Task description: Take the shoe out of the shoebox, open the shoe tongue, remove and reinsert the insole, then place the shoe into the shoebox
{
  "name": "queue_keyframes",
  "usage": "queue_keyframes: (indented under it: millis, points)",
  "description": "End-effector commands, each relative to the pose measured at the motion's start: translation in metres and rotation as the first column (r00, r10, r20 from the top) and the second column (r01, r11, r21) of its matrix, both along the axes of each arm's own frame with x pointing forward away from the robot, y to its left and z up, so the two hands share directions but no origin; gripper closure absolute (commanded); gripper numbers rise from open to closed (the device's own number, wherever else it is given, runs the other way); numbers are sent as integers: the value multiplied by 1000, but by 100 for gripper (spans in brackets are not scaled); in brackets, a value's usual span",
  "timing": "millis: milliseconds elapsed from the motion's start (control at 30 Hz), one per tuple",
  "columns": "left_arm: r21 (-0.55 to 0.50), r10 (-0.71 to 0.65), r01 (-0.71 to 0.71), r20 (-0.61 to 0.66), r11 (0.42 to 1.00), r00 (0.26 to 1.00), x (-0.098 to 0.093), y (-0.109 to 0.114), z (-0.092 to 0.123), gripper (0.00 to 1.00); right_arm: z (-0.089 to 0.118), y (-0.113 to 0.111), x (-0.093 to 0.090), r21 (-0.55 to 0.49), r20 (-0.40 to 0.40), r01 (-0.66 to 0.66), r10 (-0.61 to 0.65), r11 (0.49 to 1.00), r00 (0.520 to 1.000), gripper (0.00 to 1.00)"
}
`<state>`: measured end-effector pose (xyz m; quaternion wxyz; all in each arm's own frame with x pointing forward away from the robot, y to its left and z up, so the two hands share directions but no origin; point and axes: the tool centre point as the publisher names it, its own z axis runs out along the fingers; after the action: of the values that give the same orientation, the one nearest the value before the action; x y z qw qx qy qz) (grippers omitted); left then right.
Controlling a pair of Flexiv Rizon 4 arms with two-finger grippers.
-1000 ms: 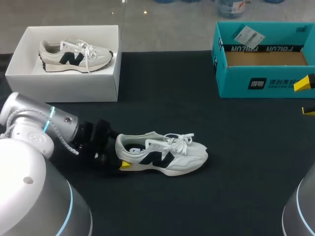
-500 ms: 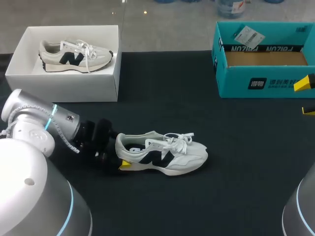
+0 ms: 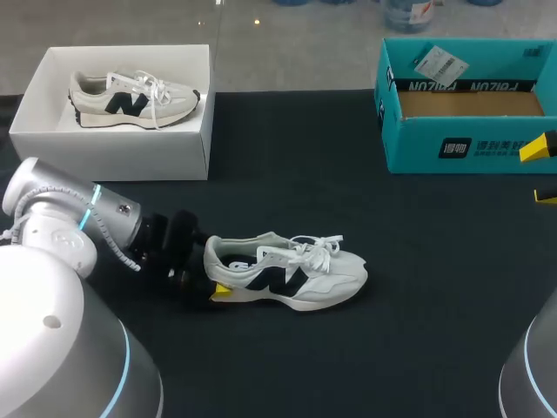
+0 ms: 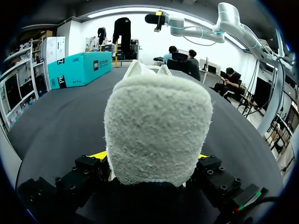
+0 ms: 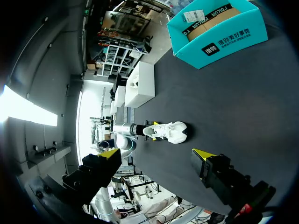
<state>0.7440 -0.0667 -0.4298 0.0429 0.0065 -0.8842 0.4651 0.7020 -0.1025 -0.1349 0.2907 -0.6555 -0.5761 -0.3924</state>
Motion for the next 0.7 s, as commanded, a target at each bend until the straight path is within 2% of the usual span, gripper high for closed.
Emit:
queue_keyframes:
  millis: [33, 533, 700]
  points:
    - [4, -2, 2, -1, 1000, 1000, 3, 0, -5, 100, 0, 0, -1, -2, 0, 3, -3, 1000, 1000, 0]
    - [4, -2, 2, -1, 1000, 1000, 3, 0, -5, 100, 0, 0, -1, -2, 0, 3, -3, 1000, 1000, 0]
    - [4, -2, 2, -1, 1000, 1000, 3, 0, -5, 100, -16, 40, 8, -70, 13, 17, -16, 997, 1000, 0]
